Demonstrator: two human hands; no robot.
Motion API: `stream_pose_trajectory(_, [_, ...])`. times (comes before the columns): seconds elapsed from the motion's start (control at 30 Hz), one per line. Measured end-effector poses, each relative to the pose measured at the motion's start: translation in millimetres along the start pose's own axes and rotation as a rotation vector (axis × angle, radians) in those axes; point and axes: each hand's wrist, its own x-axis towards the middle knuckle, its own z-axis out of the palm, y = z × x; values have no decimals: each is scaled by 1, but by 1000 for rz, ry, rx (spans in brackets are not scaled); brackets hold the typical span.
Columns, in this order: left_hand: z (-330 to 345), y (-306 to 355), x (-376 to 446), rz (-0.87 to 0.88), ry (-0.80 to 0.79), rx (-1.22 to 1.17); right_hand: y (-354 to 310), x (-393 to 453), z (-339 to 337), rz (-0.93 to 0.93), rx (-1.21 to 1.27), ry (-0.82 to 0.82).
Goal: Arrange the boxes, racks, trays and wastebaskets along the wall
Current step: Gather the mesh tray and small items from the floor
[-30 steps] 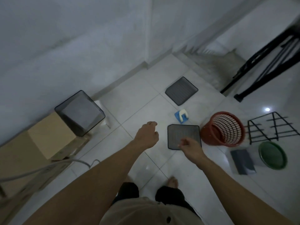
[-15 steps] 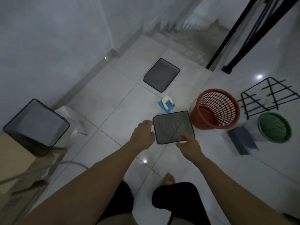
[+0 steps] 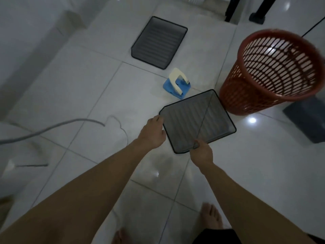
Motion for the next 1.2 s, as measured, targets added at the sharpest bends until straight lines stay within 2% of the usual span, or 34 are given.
stream_pose_trajectory(0.2, [95,-55,73,99,-25,60,68,71,55,47,129,190])
stream_pose_trajectory(0.33, [122,-69,120,179,64,123,97,101,69,45,173,358])
stream_pose_trajectory(0.47, [136,-69,147,91,45,179,110,111,69,-20,239,525])
stream_pose_trajectory(0.57, [136,-73,151,-7,96,170,113,109,65,-35,284,559])
stream_pose_trajectory(0.77, [99,-67,132,1,339,-66,109,88,55,-185,329,524])
stream_pose_trajectory(0.87, [66,-66,117,18,399,-133,84,81,45,-287,317,565])
stream_pose_trajectory(1.03, [-6,-60,68,53,382,-467,16,62,29,-398,386,643])
stream_pose_trajectory(1.2, [-82,-79,12,87,541,-503,-69,44,32,-511,491,594])
